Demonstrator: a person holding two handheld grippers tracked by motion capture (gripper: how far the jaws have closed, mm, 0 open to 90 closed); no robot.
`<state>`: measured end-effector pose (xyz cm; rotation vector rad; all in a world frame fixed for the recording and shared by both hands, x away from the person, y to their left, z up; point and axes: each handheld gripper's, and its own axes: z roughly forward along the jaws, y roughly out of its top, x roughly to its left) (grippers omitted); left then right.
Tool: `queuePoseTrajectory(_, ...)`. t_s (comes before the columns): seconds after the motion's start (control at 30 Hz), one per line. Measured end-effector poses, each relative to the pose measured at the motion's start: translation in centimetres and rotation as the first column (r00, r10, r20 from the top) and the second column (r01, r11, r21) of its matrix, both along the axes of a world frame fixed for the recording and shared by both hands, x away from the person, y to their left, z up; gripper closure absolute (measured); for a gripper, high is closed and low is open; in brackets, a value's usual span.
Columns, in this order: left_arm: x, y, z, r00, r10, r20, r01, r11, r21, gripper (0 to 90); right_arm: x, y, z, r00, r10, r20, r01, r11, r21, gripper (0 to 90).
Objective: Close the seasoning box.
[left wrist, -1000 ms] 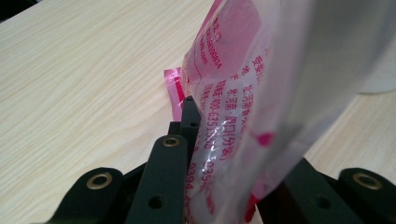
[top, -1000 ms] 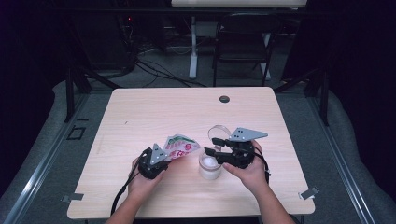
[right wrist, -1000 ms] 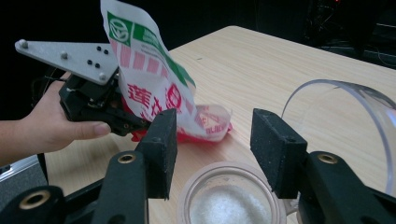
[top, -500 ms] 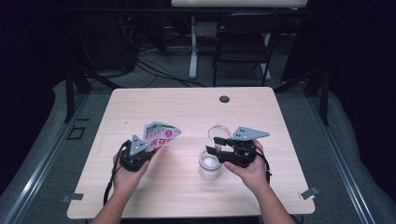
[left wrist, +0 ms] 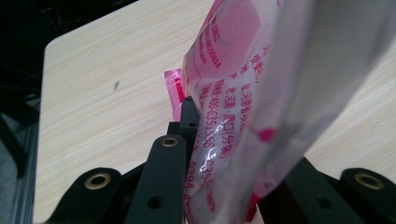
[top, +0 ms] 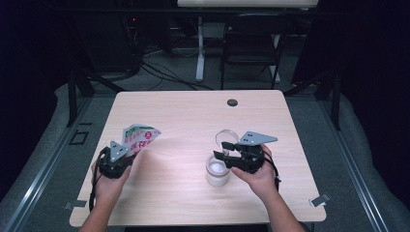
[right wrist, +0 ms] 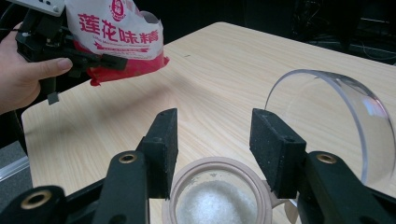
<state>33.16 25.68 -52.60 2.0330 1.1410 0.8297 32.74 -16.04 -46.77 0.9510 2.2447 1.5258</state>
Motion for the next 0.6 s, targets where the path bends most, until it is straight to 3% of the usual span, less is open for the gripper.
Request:
queuePoseTrajectory(0.23, 0.4, 1.3, -1.4, 0.9968, 0.078, -0.018, -0.078, 0.9964, -0.031, 77.9, 0.0, 0.2, -0.2, 1.0, 0.005, 0.005, -0.005, 0.9999, -0.016, 52.1)
queuePoseTrajectory(0.4, 0.7, 1.7, -2.2, 0.9953, 0.083, -0.051, -0.083, 0.9966, 0.004, 78.0, 0.0, 0.3, -0.3, 1.0, 0.008, 0.004, -0.008, 0.9998, -0.02, 52.1)
queuePoseTrajectory(0.6, 0.8, 2.1, -2.6, 0.9924, 0.104, -0.066, -0.105, 0.9945, -0.006, 77.8, 0.0, 0.4, -0.3, 0.9999, 0.011, 0.005, -0.011, 0.9998, -0.018, 52.0)
